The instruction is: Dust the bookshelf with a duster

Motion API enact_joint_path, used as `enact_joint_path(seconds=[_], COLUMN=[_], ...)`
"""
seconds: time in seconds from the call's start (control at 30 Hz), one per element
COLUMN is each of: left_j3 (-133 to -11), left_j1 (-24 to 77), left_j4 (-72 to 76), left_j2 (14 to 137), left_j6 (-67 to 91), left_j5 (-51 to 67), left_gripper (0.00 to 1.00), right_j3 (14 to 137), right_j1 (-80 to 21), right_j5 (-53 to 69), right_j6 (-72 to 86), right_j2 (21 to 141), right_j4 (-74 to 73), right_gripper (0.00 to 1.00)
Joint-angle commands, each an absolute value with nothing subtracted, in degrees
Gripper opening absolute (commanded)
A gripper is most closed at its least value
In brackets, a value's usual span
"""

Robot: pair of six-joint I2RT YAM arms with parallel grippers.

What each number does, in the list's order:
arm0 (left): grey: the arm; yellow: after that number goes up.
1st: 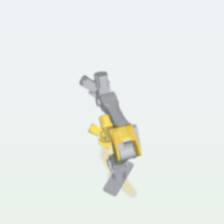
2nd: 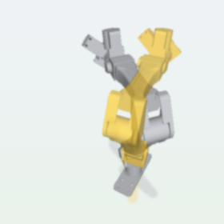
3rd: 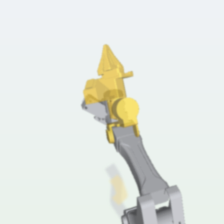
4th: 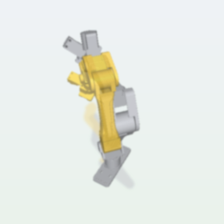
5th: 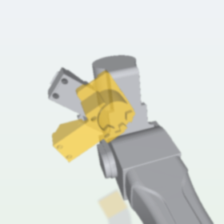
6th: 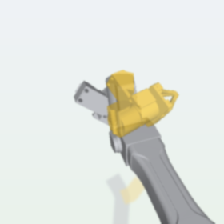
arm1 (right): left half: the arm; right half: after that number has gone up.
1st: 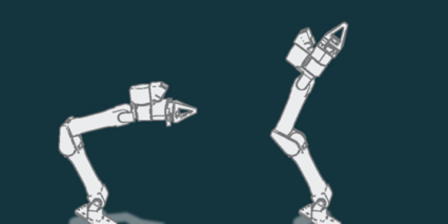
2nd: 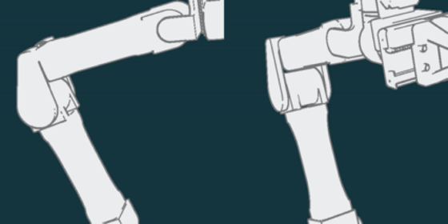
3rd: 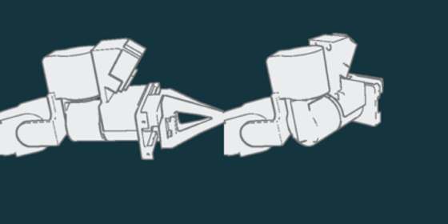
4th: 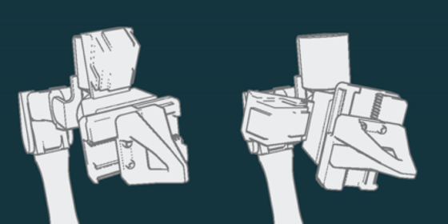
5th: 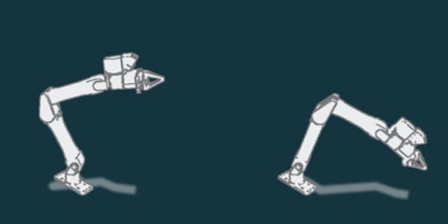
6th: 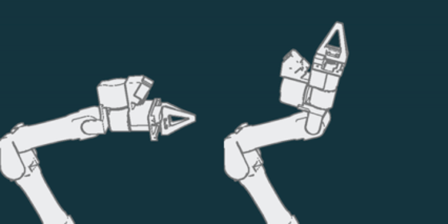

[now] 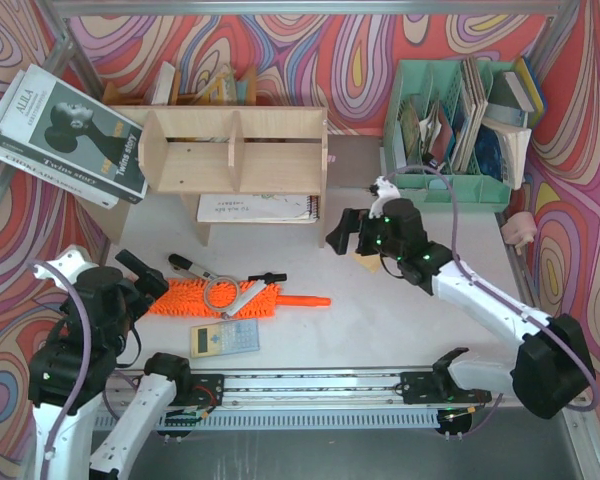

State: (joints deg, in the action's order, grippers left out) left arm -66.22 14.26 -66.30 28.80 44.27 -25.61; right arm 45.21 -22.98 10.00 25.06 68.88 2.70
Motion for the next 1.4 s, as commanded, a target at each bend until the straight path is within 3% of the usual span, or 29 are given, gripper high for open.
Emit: enact_joint_path(seconds=[0.0, 0.27, 0.5, 0.9, 1.37], left_j3=[-67.5, -63.69, -61.19, -58.35, -58.01], left_j1=[14.5, 14.5, 14.49, 14.5, 14.5], left_j4=[-74.7, -69.15, -61.5, -60.19, -60.2], left_j2=[29.25, 30.58, 29.67, 27.02, 24.9], left_j6=[39.95, 35.96, 33.12, 32.75, 33.15], left_j5=[-23.6, -21.69, -23.38, -23.59, -24.01], left_gripper=[0.98, 0.98, 0.98, 0.98, 0.98], right_j3=[48.34, 55.35, 65.12, 84.14, 94.55], right_j1=[-29.28, -46.78, -58.51, -62.93, -62.89], right_j5=[3.17, -6.57, -12.99, -14.22, -17.78], right_j6=[22.22, 24.0, 28.57, 31.63, 30.71], right_j2=[71.48, 74.53, 86.33, 109.26, 119.93], right_j4=[-3.26, -8.36, -9.45, -14.61, -20.95], right_gripper=[0.93, 0.82, 0.73, 0.63, 0.51])
